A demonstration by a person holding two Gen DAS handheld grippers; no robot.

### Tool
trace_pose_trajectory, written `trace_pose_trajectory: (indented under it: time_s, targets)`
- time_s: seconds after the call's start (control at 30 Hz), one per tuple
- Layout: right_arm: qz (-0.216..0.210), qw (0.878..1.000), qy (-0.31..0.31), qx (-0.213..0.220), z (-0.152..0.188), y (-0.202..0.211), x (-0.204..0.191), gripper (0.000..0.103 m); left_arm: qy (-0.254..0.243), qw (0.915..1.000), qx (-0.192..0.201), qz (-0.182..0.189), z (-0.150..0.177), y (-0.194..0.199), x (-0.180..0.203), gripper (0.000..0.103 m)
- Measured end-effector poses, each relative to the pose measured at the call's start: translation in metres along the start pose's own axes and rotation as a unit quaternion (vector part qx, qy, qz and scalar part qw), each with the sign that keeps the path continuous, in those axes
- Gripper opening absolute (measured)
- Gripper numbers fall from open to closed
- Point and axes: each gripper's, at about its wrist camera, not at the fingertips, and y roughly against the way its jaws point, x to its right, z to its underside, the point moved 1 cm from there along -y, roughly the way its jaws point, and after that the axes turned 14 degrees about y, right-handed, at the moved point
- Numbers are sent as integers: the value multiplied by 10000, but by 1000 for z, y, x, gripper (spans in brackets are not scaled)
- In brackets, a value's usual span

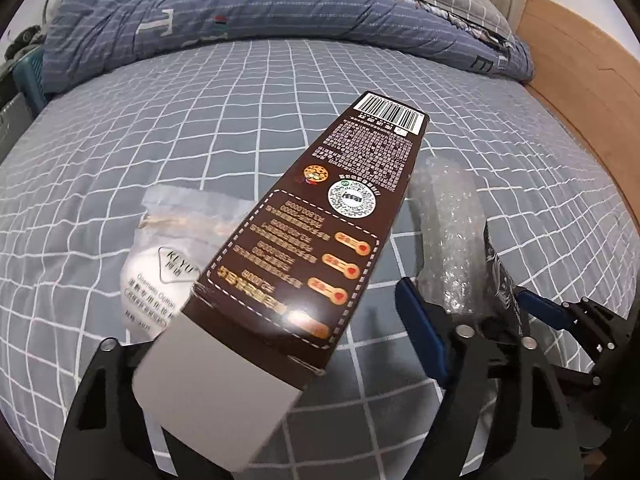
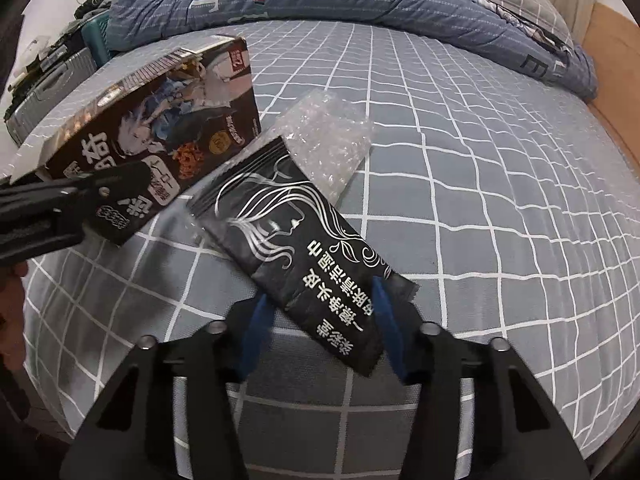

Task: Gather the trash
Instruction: 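Grasp the brown snack box with the left tool while the right tool grasps the black wrapper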

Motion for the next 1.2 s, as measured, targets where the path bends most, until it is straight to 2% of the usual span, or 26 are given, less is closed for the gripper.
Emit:
trace_pose_trajectory:
  time_s: [0.1,0.23,0.43,0.7,1.07,1.2]
  targets:
    - [-111,9999,-99,88,-1,3,5,30,-43,10000,-35,-6,0,-5,3,58]
    - [-193,9994,-209,186,-2,7,11,16,-30,10000,-22,-35,-1,-5,4,58]
    - [-172,9988,-356,288,-3,14,17,5,39,9999,40,-87,1,-2,7,55]
    - [-150,9982,-398,423,-6,32,24,4,160,9998,95,-58,5,10,5,52]
    - [-31,9982,-569,182,6,37,32,6,344,9994,53,-57,21,27,-2,51]
    - [31,9981,-598,144,7,42,35,22,351,9994,39,-63,25,31,-3,51]
